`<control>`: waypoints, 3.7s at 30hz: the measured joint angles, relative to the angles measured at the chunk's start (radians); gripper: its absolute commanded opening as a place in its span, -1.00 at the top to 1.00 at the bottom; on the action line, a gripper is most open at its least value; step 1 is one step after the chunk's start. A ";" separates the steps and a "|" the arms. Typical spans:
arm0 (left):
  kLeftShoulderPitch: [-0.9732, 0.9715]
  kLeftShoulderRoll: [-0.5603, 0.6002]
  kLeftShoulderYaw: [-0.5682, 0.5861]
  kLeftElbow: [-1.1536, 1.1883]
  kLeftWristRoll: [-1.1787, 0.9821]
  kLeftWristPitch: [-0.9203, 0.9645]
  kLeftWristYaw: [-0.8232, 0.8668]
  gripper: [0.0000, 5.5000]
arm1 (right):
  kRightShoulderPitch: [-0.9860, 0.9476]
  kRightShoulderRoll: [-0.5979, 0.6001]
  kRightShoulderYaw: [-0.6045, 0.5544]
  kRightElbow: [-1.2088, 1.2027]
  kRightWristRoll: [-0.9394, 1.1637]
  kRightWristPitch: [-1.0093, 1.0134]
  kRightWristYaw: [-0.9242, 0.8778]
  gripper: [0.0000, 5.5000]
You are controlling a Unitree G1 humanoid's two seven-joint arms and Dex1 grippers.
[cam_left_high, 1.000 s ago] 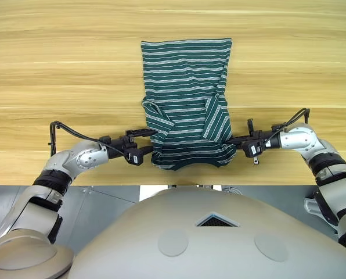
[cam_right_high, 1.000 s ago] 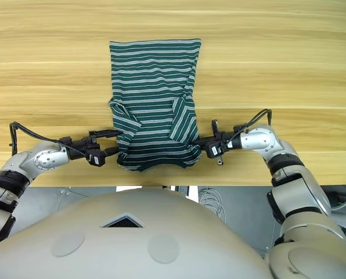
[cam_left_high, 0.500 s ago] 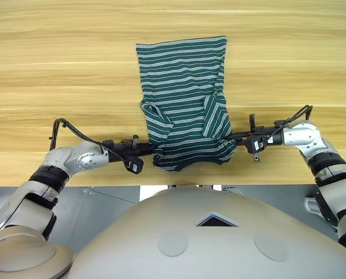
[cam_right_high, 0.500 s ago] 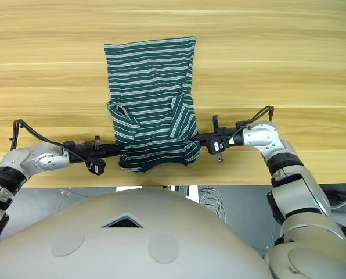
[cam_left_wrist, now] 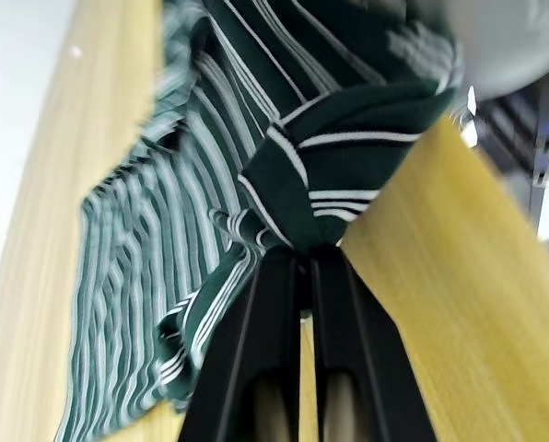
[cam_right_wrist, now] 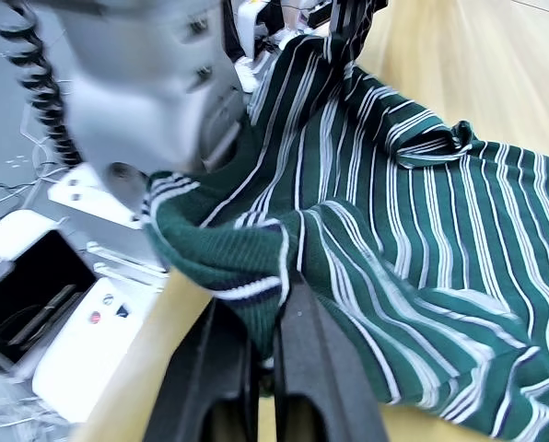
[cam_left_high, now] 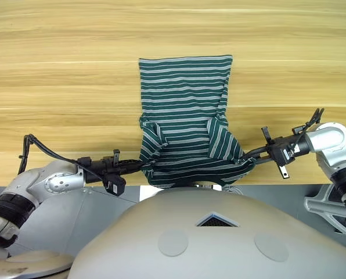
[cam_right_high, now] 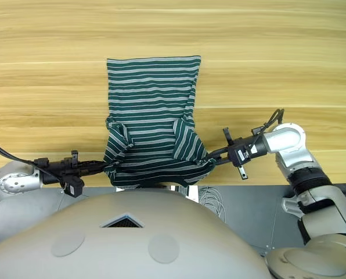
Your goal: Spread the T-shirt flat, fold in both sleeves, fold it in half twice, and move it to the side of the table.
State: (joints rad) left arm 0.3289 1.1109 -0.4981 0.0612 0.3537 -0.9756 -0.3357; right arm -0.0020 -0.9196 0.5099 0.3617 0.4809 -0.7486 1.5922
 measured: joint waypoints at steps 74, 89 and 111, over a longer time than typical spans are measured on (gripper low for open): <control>-0.777 -0.942 0.871 1.099 -0.689 0.680 -0.394 -0.49 | -0.692 0.594 -0.573 0.958 -0.516 0.430 -0.753 -0.96; -0.353 -0.940 0.504 0.093 -0.287 0.625 -0.148 -0.86 | -0.728 0.625 -0.294 0.933 -0.838 0.355 -1.059 -0.96; -0.229 -0.887 0.483 0.052 -0.184 0.657 0.117 -0.86 | -0.556 0.905 -0.387 0.527 -0.512 0.461 -0.925 -0.96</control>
State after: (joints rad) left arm 0.0995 0.2242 -0.0147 0.1127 0.1692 -0.3189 -0.2190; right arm -0.5580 -0.0149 0.1224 0.8886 -0.0311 -0.2881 0.6676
